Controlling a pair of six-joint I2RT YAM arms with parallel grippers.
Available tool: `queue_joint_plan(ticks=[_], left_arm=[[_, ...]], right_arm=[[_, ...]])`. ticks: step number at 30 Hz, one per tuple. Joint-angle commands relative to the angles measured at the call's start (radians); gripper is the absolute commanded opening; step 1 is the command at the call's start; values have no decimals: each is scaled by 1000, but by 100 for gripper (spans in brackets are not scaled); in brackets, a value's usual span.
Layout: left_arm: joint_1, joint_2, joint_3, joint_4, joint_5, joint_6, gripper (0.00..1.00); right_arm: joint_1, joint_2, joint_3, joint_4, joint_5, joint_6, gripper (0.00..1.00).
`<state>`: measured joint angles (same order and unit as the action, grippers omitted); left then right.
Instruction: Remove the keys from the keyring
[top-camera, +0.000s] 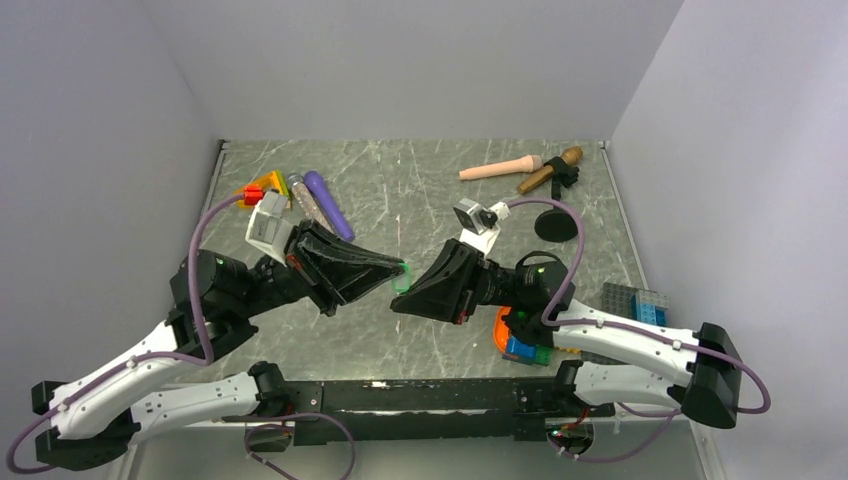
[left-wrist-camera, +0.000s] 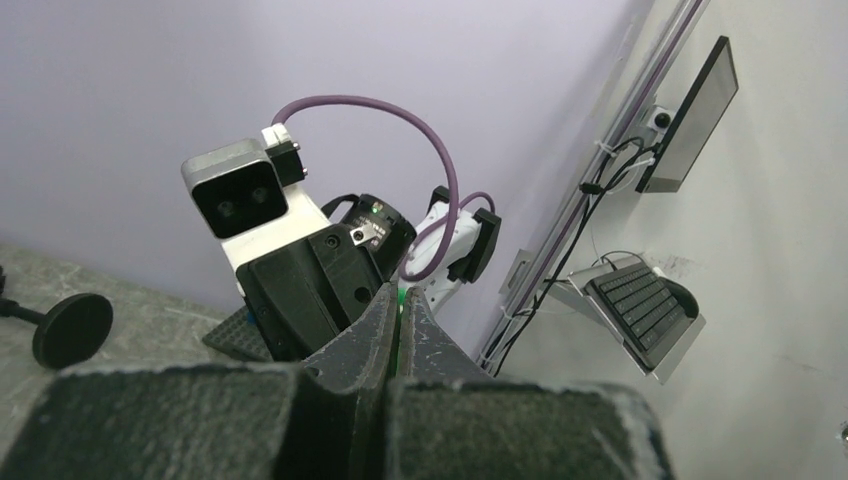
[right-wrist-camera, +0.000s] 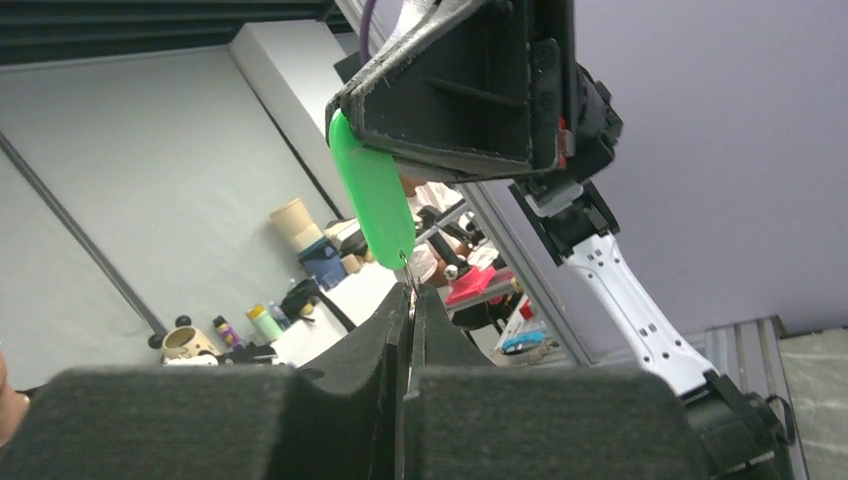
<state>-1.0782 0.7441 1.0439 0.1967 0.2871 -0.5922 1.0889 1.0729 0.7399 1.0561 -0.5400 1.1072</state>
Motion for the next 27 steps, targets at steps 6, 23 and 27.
queue_joint_plan(ticks=[6,23,27], left_arm=[[-12,-126,12,-215,-85,70,4],[-11,-166,142,-789,-96,206,33],[-12,-141,148,-861,-37,204,43]], right_arm=[[1,-110,146,-636,39,-218,0],[9,21,431,-1457,22,-500,0],[24,7,453,-1537,14,-566,0]])
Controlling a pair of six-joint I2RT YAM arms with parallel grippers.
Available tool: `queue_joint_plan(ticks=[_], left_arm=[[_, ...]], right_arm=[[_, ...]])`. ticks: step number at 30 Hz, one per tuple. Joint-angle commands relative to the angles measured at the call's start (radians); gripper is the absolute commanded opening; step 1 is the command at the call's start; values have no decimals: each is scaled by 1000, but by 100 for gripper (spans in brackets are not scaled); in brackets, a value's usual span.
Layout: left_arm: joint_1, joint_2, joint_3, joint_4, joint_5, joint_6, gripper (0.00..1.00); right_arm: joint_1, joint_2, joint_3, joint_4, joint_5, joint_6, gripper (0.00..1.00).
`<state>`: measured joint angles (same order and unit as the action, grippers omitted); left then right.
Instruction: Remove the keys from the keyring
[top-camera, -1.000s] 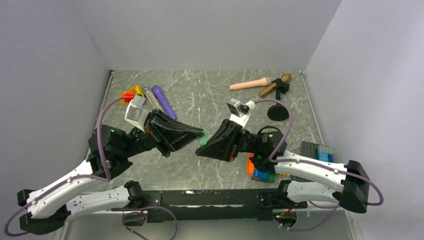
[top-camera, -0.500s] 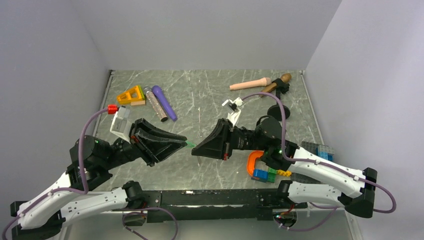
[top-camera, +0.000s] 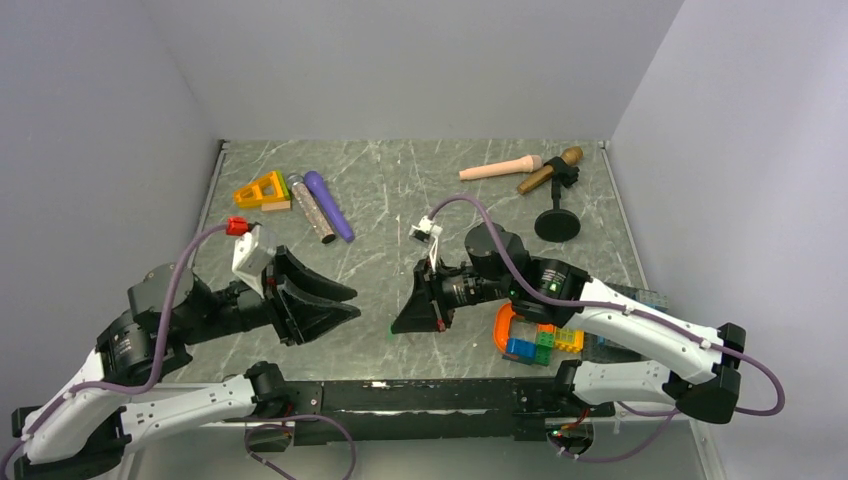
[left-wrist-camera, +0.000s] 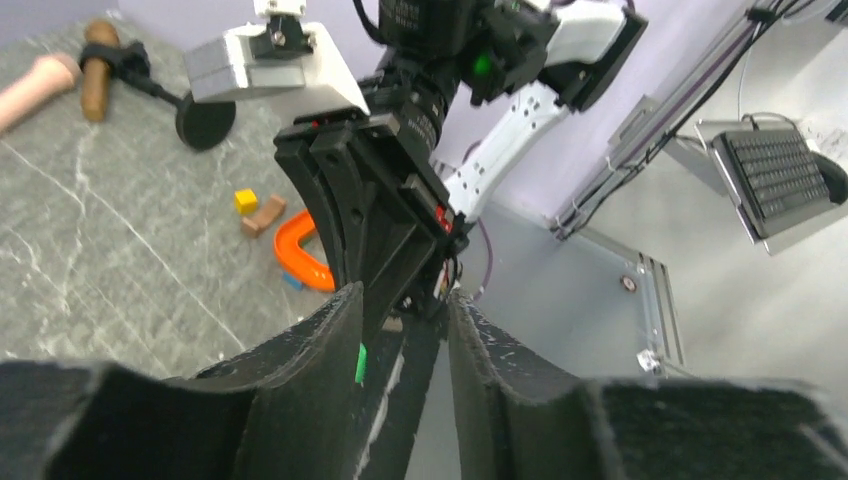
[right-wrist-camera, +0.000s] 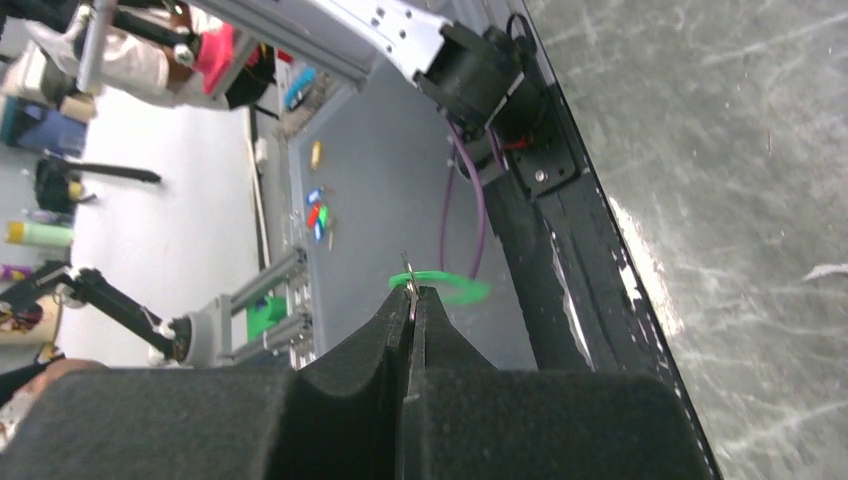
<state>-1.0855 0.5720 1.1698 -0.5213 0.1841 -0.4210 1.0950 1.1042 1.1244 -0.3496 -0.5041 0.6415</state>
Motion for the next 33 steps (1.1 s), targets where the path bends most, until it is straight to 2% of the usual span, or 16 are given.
queue_joint_plan(ticks=[1,5,9,15,33], left_arm=[[-5,32,14,-143,77,27,46],[-5,30,-8,-151,84,6,54],[-4,62,-14,-169,99,-8,57],[-5,132,-17,-163,166,-35,53],[-5,156,-75,-79,239,-96,33]], right_arm=[[24,-28,75,-147,-21,-114,0],[47,-30,100,-208,-11,-155,0],[77,-19,131,-240,-1,-182,0],[111,-10,160,-246,19,-198,0],[158,1,181,-240,62,-204,0]])
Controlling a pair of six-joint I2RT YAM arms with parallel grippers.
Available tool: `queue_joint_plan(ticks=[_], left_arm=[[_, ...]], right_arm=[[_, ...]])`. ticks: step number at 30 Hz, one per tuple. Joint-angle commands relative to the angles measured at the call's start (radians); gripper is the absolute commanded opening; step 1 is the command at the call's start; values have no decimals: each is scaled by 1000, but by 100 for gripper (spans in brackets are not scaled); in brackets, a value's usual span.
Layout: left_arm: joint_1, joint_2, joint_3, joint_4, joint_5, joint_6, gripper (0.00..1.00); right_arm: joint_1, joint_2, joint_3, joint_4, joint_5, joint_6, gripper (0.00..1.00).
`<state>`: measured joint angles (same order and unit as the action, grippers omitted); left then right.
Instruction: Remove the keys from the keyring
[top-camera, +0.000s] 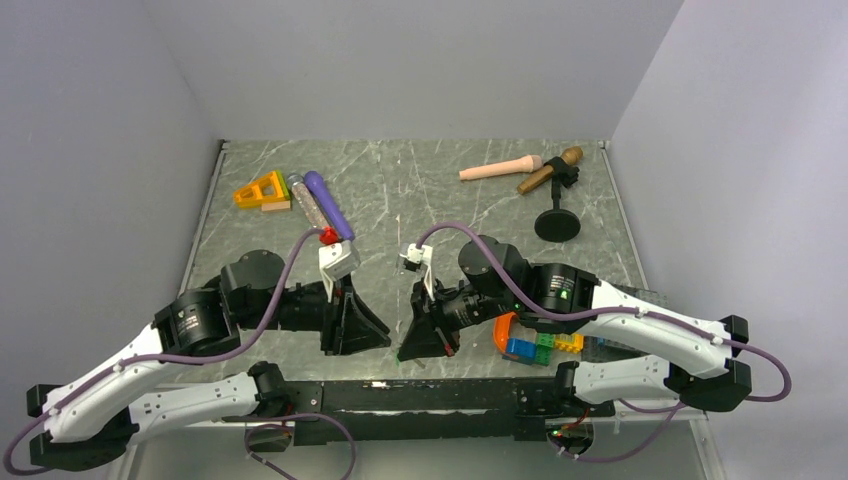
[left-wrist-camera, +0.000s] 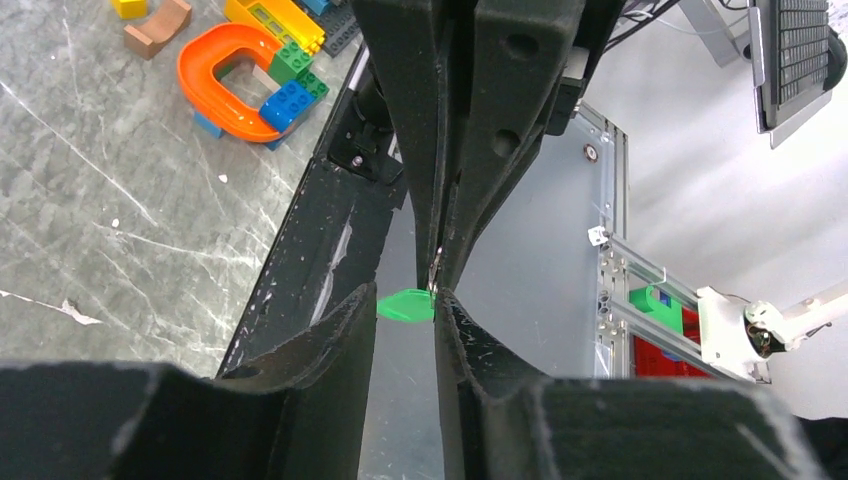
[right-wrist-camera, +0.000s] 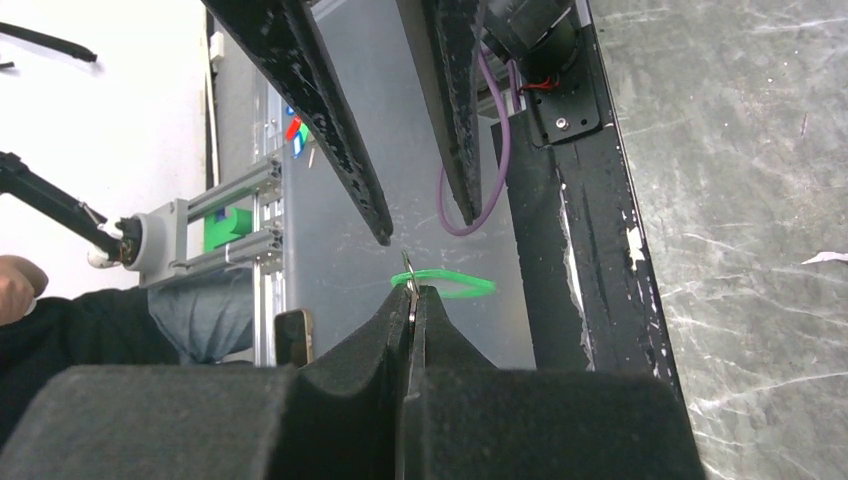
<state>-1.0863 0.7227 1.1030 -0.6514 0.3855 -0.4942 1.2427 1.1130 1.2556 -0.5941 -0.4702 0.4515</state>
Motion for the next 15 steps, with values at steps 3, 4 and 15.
queue_joint_plan(ticks=[3,4,15], left_arm=[[-4,5,-13,49,41,-28,31],[-4,4,-16,52,44,-31,31],[-5,9,-54,109,77,-63,25]], right_arm=[[14,-13,49,10,35,-14,0],[16,-15,48,10,37,-14,0],[29,-8,48,22,47,-17,0]])
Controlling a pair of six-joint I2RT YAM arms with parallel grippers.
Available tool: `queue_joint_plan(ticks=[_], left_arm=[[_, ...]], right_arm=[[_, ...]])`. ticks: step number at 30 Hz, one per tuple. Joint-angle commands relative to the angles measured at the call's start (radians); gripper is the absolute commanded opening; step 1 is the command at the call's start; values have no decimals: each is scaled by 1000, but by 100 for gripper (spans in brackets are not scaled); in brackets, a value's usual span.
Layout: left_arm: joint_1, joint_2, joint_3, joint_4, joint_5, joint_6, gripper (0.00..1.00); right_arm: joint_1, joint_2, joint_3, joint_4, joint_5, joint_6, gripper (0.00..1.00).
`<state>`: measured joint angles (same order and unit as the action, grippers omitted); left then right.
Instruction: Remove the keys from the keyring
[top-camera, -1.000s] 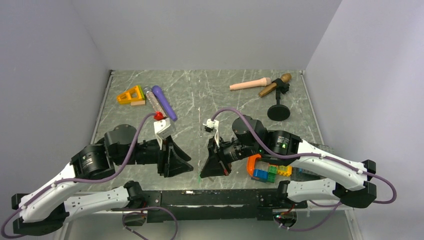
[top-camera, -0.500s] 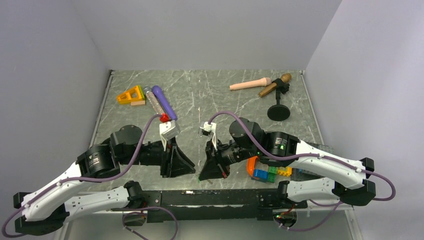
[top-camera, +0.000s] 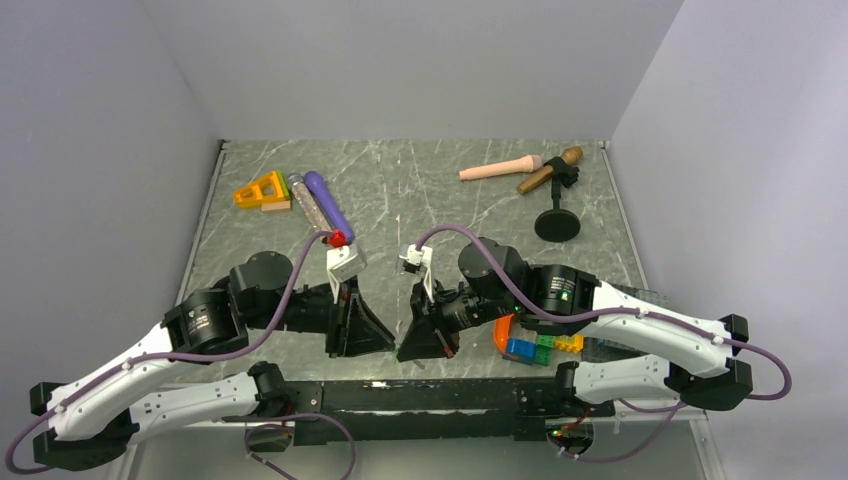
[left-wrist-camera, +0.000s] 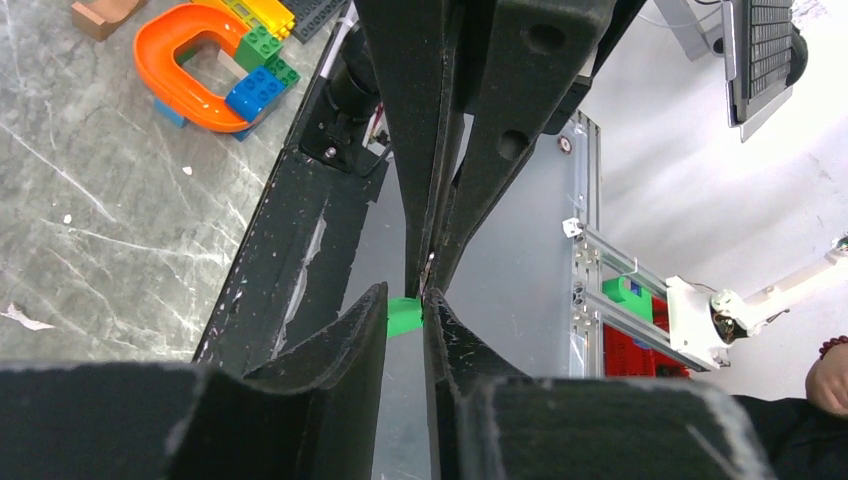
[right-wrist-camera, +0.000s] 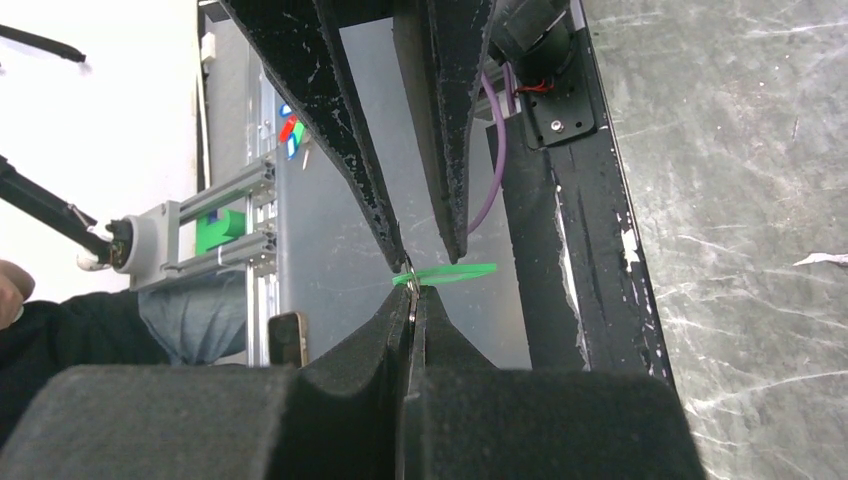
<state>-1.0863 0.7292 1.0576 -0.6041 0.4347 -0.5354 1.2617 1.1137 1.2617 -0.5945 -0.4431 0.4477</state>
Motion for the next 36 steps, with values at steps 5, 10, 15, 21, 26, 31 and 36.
queue_joint_plan(ticks=[5,10,15,21,26,31,36], left_arm=[[-6,5,-13,65,31,-25,18],[-8,-1,-25,73,33,-32,8],[-7,-18,-36,93,19,-48,0],[-8,-47,-37,105,-48,-71,0],[-7,-50,-15,106,-92,-81,0],[-7,-55,-6,134,-151,-105,0],[-8,-93,-42,204,-215,-136,0]], right_arm=[[12,-13,39,27,31,-12,0],[12,-21,27,43,42,-10,0],[13,-39,13,63,67,-4,0],[11,-96,-52,142,119,30,65],[10,-195,-146,238,237,84,77],[11,-320,-283,407,349,173,73],[11,-320,-301,460,348,187,66]])
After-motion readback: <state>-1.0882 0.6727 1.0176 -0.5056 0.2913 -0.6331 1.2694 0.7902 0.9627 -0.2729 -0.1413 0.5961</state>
